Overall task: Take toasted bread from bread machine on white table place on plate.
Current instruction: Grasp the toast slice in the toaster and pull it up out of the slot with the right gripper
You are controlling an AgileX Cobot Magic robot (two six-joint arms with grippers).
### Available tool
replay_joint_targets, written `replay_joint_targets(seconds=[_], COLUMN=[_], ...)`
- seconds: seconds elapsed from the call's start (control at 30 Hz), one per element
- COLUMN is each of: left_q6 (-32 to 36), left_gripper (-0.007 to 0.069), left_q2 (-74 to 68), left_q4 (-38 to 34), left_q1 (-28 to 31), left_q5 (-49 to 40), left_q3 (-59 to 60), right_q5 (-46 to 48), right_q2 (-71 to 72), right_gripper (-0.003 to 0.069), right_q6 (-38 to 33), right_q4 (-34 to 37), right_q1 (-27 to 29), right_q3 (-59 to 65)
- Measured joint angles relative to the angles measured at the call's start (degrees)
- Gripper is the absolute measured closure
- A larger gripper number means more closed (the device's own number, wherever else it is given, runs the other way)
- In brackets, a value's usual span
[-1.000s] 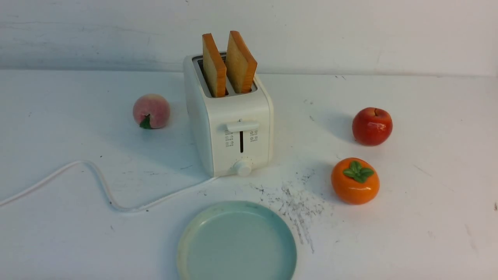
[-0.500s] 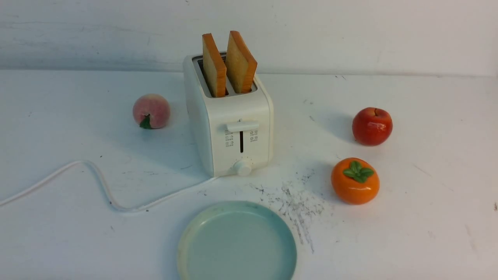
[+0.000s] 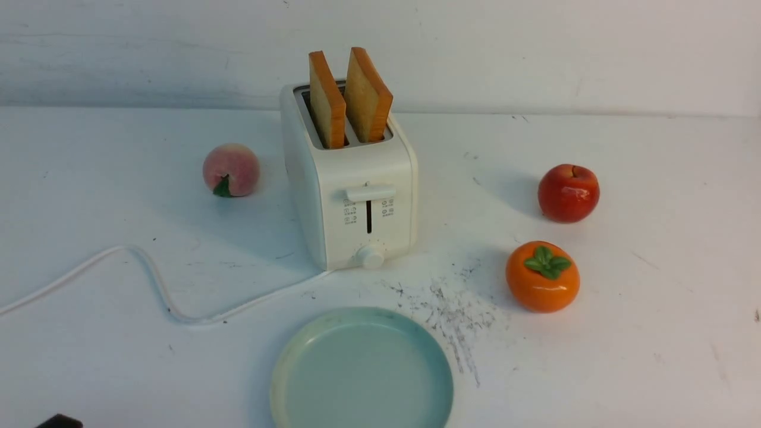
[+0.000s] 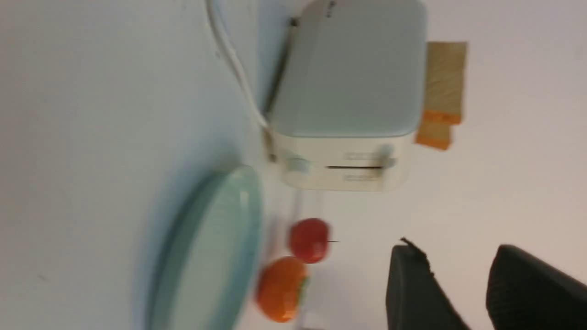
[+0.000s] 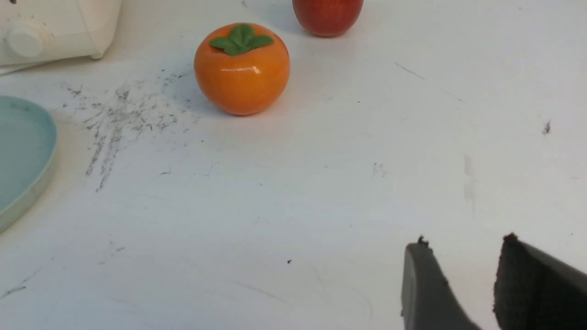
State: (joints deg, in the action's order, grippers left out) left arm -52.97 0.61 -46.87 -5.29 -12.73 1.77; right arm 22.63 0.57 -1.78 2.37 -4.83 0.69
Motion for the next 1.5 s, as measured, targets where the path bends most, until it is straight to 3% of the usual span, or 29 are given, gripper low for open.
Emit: replay_joint_targets(seconds=[0.2,0.37,0.47,0.57,0.8,0.87,1.07,1.13,1.17,1.23,1.27,1.3,1.33,1.37,1.4,1.43,1.5], left_q6=[1.7,2.3,2.5,4.0,5.7,5.7,6.9,7.2,7.2,7.2,7.2,7.2,7.2,7.2,7.2,7.2,7.2], left_gripper=[0.0386,0.0386,0.0386,0.0386,0.0386,0.0386,0.0386,0.0386,0.0386,0.0386,0.0386,0.0386,0.0386,0.0386,0.0386,0.0386,0.0386], left_q2=[0.0,0.0,0.0,0.0,0.0,0.0,0.0,0.0,0.0,0.0,0.0,0.0,0.0,0.0,0.0,0.0,0.0], left_q4=[-4.4,-5.9,-7.4,-6.5,-5.2,-5.2,-5.2,-5.2,-5.2,-5.2,-5.2,-5.2,-5.2,-5.2,-5.2,-5.2,-5.2], left_q1=[0.0,0.0,0.0,0.0,0.0,0.0,0.0,0.0,0.0,0.0,0.0,0.0,0.0,0.0,0.0,0.0,0.0], left_q5=[3.6,6.0,6.7,6.8,5.3,5.1,5.2,5.6,5.8,5.8,5.9,5.9,5.9,5.9,5.5,5.5,3.2], left_q3=[0.0,0.0,0.0,0.0,0.0,0.0,0.0,0.0,0.0,0.0,0.0,0.0,0.0,0.0,0.0,0.0,0.0], right_q5=[-1.3,-7.0,-10.9,-12.9,-18.6,-19.8,-23.8,-25.4,-25.5,-24.5,-19.1,-19.1,-10.1,-9.0,0.8,2.0,16.5], right_q2=[0.0,0.0,0.0,0.0,0.0,0.0,-1.9,-5.6,-10.3,-13.4,-19.7,-20.5,-26.9,-27.7,-34.7,-35.5,-47.5], right_gripper=[0.0419,0.0419,0.0419,0.0419,0.0419,0.0419,0.0476,0.0540,0.0602,0.0636,0.0666,0.0666,0.0666,0.0666,0.0662,0.0662,0.0661], right_q6=[3.2,19.2,23.4,24.5,24.6,23.1,6.6,-2.9,-12.3,-17.5,-25.7,-26.5,-30.8,-31.2,-31.9,-31.9,-28.0], right_q4=[2.7,26.7,36.0,39.8,41.0,40.8,37.2,36.9,36.9,37.3,37.7,37.7,37.7,37.6,36.6,36.3,30.5], right_q1=[0.0,0.0,0.0,0.0,0.0,0.0,0.0,0.0,0.0,0.0,0.0,0.0,0.0,0.0,0.2,0.2,1.4], right_q3=[0.2,0.7,0.7,0.7,0.2,-0.5,-8.6,-14.1,-19.3,-22.7,-28.7,-29.4,-35.1,-35.1,-40.3,-40.9,-47.5])
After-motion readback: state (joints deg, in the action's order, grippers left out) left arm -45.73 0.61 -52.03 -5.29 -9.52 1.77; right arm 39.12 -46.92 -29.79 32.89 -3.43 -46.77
